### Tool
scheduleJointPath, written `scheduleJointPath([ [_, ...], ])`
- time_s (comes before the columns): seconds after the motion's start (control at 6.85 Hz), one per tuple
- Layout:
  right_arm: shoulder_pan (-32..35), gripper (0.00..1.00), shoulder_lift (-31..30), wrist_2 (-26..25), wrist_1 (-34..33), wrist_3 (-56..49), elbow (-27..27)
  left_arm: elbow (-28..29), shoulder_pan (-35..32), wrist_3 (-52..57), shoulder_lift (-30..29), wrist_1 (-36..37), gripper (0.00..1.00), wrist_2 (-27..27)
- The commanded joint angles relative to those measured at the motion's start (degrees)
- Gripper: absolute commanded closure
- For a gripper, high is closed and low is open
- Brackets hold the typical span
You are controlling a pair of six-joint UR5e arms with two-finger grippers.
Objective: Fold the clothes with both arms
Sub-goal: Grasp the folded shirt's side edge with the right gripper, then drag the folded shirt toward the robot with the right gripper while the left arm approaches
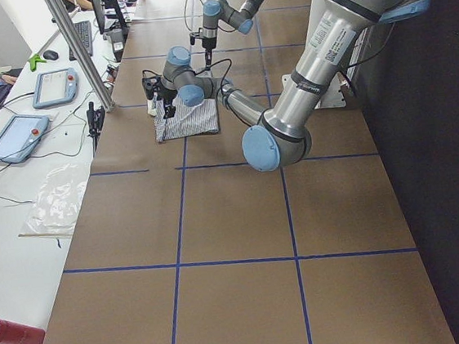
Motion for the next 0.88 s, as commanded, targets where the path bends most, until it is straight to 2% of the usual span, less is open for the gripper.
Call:
scheduleJointPath([
  [0.0,0.24,1.0,-0.31,0.59,-0.06,0.0,1.16,-0.04,0.0,-0.01,-0.07,0.0,0.0,0.05],
  [0.15,0.67,1.0,-2.49,0.68,-0.93,0.08,4.56,-0.38,0.09,-0.01,-0.07,0.0,0.0,0.05],
  [0.29,-1.06,1.0,-7.73,0.68,-6.77,0.09,13.21,-0.56,0.26,-0.01,-0.07,0.0,0.0,0.05],
  [0.58,-8.6,1.0,-15.66,1.47,-20.3,4.61,28.26,-1.52,0.88,-0.36,-0.07,0.0,0.0,0.14],
  [0.73,-13.86,1.0,-19.61,1.47,-20.88,8.57,32.33,-1.79,0.97,-0.36,0.1,0.0,0.0,0.14],
])
